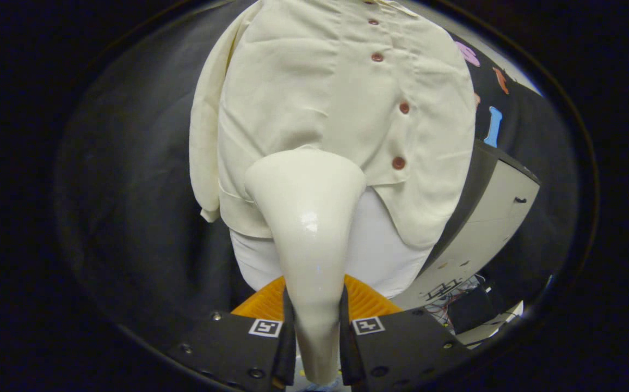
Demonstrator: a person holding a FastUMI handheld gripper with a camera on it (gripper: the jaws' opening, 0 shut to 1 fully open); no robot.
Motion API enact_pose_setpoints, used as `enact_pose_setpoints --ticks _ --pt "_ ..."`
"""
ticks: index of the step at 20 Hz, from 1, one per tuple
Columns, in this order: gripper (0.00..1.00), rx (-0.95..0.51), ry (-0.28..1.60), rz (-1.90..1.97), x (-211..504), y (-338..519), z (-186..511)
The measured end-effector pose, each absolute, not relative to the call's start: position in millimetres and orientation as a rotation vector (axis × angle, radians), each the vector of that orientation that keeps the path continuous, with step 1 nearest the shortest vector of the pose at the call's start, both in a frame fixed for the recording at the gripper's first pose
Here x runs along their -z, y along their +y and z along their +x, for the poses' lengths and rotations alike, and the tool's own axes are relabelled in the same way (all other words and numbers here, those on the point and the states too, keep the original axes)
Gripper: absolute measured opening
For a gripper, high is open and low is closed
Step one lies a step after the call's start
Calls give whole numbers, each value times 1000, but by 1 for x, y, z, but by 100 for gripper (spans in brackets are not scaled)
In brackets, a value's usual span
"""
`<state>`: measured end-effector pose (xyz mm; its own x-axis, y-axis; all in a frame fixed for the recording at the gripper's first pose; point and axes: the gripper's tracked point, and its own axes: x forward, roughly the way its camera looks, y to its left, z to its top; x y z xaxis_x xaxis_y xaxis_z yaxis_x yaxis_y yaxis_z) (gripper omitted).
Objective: Iron the clothes twice with a garment steamer, once on the left side and once on the right side.
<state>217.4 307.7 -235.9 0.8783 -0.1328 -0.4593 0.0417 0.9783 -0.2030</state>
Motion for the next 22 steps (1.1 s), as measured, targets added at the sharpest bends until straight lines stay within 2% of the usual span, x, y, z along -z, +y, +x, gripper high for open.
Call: enact_pose_setpoints --ticks 11,22 --pt "32 172 331 -138 85 250 157" --pt "32 129 174 -107 -43 233 208"
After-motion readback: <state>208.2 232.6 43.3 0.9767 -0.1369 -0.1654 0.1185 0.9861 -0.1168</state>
